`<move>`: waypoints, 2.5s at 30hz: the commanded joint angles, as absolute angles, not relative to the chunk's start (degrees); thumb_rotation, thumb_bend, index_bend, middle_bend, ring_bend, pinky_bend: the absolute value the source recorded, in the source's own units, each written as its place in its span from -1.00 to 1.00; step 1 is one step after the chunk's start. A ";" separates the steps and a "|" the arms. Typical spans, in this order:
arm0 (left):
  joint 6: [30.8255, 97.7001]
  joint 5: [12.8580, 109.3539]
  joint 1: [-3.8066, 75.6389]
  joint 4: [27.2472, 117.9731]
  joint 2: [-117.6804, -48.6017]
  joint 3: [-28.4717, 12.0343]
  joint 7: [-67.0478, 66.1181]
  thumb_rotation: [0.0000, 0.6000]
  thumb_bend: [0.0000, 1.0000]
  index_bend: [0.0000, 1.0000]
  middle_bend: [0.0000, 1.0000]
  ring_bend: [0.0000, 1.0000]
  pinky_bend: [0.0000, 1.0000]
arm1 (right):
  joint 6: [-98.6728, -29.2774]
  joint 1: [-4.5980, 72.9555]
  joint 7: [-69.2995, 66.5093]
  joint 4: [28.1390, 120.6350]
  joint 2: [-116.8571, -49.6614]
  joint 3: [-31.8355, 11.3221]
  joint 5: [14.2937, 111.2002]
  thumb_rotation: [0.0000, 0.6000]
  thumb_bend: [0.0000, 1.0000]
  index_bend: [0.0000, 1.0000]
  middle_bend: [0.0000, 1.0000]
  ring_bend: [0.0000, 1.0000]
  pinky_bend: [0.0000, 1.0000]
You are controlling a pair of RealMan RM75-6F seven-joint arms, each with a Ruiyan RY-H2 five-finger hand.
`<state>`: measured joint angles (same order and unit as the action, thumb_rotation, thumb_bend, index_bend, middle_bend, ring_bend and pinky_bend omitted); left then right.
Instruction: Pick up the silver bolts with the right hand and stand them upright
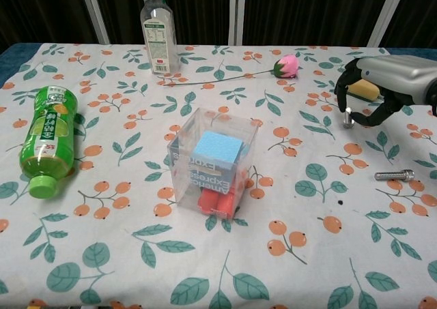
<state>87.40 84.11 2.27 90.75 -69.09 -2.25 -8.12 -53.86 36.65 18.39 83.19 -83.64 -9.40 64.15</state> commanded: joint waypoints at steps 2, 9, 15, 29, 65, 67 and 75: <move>87.49 84.12 2.18 90.91 -69.04 -2.21 -8.24 1.00 -0.88 -0.82 -1.00 -1.00 -1.00 | -50.16 37.48 9.19 85.95 -81.60 -12.88 62.81 1.00 -0.20 0.15 -0.49 -1.00 -1.00; 87.44 84.10 2.19 91.19 -68.97 -2.23 -8.64 1.00 -0.88 -0.82 -1.00 -1.00 -1.00 | -46.96 40.06 4.53 82.38 -84.69 -14.49 61.76 1.00 -0.20 0.15 -0.49 -1.00 -1.00; 87.44 83.94 2.07 91.16 -68.95 -2.22 -8.52 1.00 -0.88 -0.82 -1.00 -1.00 -1.00 | -46.27 42.10 5.27 79.43 -87.40 -14.71 60.88 1.00 -0.20 0.16 -0.49 -1.00 -1.00; 87.37 83.83 1.98 90.74 -69.21 -2.22 -8.16 1.00 -0.88 -0.82 -1.00 -1.00 -1.00 | -46.42 44.47 10.46 75.93 -90.81 -12.85 59.39 1.00 -0.20 0.07 -0.50 -1.00 -1.00; 87.72 84.17 1.90 90.36 -69.07 -2.42 -7.67 1.00 -0.88 -0.82 -1.00 -1.00 -1.00 | -65.78 32.89 7.76 93.99 -75.87 -6.85 74.59 1.00 -0.65 -0.48 -0.58 -1.00 -0.97; 87.63 84.25 2.04 90.29 -69.09 -2.48 -7.71 1.00 -0.88 -0.82 -1.00 -1.00 -1.00 | -67.66 30.49 8.02 96.06 -73.51 -4.50 76.56 1.00 -0.70 -0.48 -0.54 -1.00 -0.91; 87.49 84.66 2.41 90.58 -68.91 -2.57 -8.05 1.00 -0.88 -0.82 -1.00 -1.00 -1.00 | -67.29 26.28 18.27 98.38 -70.33 3.29 80.35 1.00 -0.69 -0.38 -0.53 -0.98 -0.89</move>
